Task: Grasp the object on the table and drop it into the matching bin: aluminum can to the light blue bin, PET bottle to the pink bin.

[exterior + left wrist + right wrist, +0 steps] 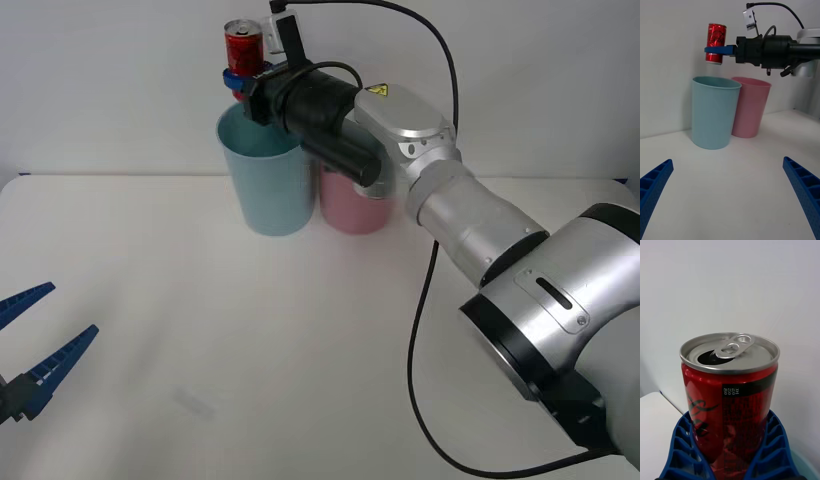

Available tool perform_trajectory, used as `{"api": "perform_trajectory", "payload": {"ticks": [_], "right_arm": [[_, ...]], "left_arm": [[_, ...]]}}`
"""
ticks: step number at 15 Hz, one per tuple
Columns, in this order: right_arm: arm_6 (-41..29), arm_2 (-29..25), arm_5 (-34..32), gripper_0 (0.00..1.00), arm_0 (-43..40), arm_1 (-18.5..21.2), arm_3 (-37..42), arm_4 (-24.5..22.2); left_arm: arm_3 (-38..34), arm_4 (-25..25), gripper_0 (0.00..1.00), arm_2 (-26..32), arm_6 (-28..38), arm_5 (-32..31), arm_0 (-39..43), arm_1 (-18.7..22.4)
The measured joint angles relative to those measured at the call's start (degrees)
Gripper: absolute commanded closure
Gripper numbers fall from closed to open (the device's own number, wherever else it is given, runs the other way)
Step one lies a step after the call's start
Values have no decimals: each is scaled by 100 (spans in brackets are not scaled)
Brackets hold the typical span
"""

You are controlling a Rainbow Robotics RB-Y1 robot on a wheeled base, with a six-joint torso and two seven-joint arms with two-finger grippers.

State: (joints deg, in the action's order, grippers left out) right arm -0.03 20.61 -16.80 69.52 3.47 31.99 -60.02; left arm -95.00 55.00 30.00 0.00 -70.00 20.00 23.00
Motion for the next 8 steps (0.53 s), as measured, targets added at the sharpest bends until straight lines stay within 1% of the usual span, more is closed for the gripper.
{"api": "perform_trajectory", "payload": {"ticks": [5,6,7,8], "right_arm": [[-46,117,138,100,8,-86,-2,0],[-43,130,149,99,9,-85,-2,0],[-44,131,154,56,9,-85,-2,0],[-46,136,171,0,9,-85,-2,0]], "left_arm": [[0,0,0,0,0,0,0,0],[0,0,0,0,0,0,0,0],[0,0,0,0,0,0,0,0],[0,0,0,0,0,0,0,0]]}}
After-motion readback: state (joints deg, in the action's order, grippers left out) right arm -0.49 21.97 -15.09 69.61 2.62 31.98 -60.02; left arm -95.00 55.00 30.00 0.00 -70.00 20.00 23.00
